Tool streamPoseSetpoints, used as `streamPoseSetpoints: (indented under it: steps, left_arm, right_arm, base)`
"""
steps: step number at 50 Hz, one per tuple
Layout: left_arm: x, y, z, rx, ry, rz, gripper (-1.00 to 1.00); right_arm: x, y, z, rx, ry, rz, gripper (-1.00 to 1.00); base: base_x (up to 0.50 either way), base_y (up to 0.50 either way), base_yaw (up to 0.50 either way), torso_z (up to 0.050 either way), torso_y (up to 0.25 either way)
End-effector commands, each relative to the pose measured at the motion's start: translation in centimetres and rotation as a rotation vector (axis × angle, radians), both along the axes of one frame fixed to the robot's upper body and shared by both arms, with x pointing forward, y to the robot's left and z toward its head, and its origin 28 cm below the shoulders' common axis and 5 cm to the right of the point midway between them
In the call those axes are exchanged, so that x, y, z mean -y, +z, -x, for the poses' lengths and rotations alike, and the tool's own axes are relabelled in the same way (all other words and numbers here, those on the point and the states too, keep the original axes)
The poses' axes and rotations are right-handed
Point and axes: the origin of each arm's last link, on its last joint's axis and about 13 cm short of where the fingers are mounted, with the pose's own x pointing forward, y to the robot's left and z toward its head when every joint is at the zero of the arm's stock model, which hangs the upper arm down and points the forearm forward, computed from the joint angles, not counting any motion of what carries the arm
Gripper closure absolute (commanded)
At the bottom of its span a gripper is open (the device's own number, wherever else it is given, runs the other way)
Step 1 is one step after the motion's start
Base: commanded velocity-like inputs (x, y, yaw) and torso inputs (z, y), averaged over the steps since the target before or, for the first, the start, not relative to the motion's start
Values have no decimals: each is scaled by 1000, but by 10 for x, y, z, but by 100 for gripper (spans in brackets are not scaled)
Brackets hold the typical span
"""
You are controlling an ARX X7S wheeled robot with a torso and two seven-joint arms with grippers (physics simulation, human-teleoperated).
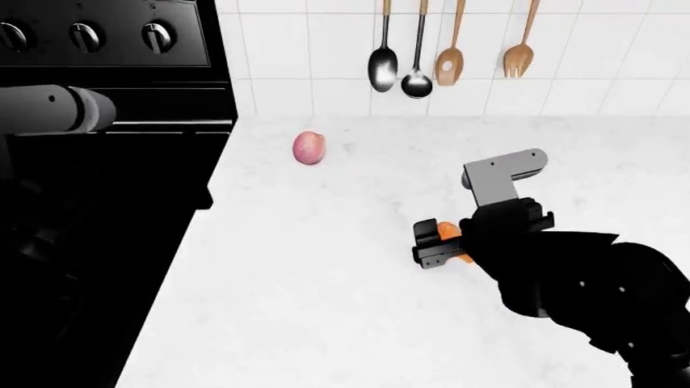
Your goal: Place both pans onto different burners. Then place the onion and the sushi on different pans.
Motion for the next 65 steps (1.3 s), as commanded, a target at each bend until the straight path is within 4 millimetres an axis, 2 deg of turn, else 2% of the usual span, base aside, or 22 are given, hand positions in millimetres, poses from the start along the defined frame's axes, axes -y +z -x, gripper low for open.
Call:
streamPoseSetpoints:
  steps: [1,22,42,43,65]
  left_arm:
    - [1,0,0,-1,-1,-1,-100]
    - [1,0,0,-3,-3,3,-100]
    - [2,-1,-1,-4,-4,5,-100]
    - [2,-1,-1,-4,-4,5,-100]
    - [1,-1,-1,-3,-3,9,-100]
  right_arm:
    - [3,-6,11,-15,-3,-2,-100]
    - [8,-16,15,-35,-18,-6,-100]
    - [0,-35,21,-83,26,-25,-100]
    - [0,-35,21,-84,26,-26,100]
    - [-1,-31,27,-66,33,-39,100]
  base:
    - [0,0,0,0,0]
    - [0,0,0,0,0]
    - [0,0,0,0,0]
    - [0,0,0,0,0]
    - [0,0,0,0,0]
